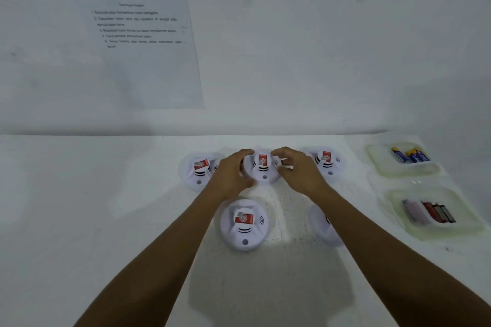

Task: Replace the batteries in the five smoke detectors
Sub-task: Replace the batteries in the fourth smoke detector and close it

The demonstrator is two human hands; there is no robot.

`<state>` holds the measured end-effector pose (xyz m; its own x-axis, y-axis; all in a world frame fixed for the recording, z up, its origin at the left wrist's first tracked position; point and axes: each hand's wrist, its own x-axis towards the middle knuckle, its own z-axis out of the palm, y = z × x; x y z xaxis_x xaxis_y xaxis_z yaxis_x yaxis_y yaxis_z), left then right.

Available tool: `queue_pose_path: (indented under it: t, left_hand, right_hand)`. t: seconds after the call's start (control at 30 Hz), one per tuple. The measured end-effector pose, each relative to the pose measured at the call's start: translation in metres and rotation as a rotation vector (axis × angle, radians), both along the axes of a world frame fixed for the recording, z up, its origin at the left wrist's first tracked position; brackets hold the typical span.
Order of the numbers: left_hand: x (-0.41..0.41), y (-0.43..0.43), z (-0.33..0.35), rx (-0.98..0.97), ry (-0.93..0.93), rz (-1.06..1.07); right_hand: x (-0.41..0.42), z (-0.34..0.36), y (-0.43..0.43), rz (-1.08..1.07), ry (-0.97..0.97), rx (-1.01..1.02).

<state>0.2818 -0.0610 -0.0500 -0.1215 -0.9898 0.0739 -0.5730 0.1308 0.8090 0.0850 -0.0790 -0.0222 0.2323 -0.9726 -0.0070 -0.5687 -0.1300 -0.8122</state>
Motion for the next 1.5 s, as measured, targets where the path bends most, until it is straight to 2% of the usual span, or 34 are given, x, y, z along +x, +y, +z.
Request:
queue_pose_path:
  t: [0.17,0.33,0.47,0.6,0.77,0.93,1.13,1.2,1.27,1.33,1.5]
  left_hand:
    - [-0.002,0.004,0.007,0.013,0.071,0.044]
    - [-0.009,0.013,0.019,0.040,0.176,0.074]
    - [-0.019,0.025,0.033,-0.023,0.245,0.118]
    - [-0.028,0.035,0.037,-0.092,0.259,0.089]
    - [-0.041,0.044,0.039,-0.150,0.221,0.047]
    - [-0.049,0.044,0.045,-0.157,0.181,-0.058]
    - [-0.051,0.050,0.053,-0.163,0.201,-0.195]
    - [-0.052,0.052,0.055,-0.177,0.204,-0.183]
    - [-0.051,0.053,0.056,-0.177,0.194,-0.177]
    - [-0.051,0.054,0.055,-0.180,0.180,-0.173]
    - [-0.056,0.054,0.058,-0.166,0.177,-0.138]
  right_hand:
    - [-0.016,0.003,0.000,0.092,-0.098,0.032]
    - [-0.034,0.015,0.007,0.181,0.006,-0.206]
    - [-0.041,0.024,0.015,0.170,0.114,-0.375]
    - [-0.049,0.024,0.021,0.167,-0.006,-0.482]
    - [-0.057,0.037,0.034,0.115,-0.376,-0.133]
    - [-0.063,0.045,0.054,0.133,-0.518,0.064]
    - [-0.069,0.048,0.066,0.157,-0.523,0.118]
    - [-0.069,0.049,0.065,0.132,-0.420,0.010]
    - [-0.070,0.048,0.062,0.067,-0.233,-0.229]
    - [-0.067,0.049,0.060,0.050,-0.138,-0.363]
    - [-0.051,0.053,0.061,0.051,-0.143,-0.303]
